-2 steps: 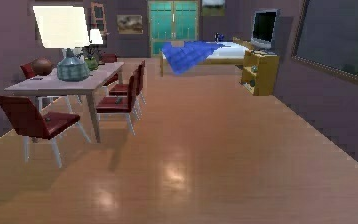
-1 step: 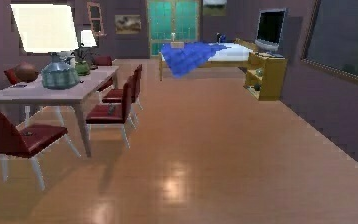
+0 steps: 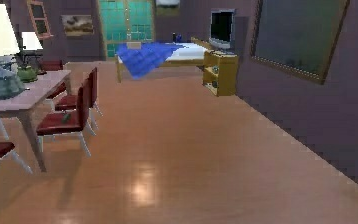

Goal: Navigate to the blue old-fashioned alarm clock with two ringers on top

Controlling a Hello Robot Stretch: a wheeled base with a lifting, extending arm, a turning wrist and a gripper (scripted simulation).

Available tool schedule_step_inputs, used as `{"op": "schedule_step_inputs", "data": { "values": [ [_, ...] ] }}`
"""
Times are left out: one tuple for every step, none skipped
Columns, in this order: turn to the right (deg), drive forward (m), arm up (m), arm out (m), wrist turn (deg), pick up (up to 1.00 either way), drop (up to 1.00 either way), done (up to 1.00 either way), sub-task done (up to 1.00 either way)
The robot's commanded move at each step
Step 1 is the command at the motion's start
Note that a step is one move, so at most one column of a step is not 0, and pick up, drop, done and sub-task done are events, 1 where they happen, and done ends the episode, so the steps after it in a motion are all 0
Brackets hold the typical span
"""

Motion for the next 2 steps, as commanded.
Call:
{"op": "schedule_step_inputs", "data": {
  "values": [
    [0.0,1.0,0.0,0.0,0.0,0.0,0.0,0.0,0.0],
    [3.0,0.0,0.0,0.0,0.0,0.0,0.0,0.0,0.0]
  ]
}}
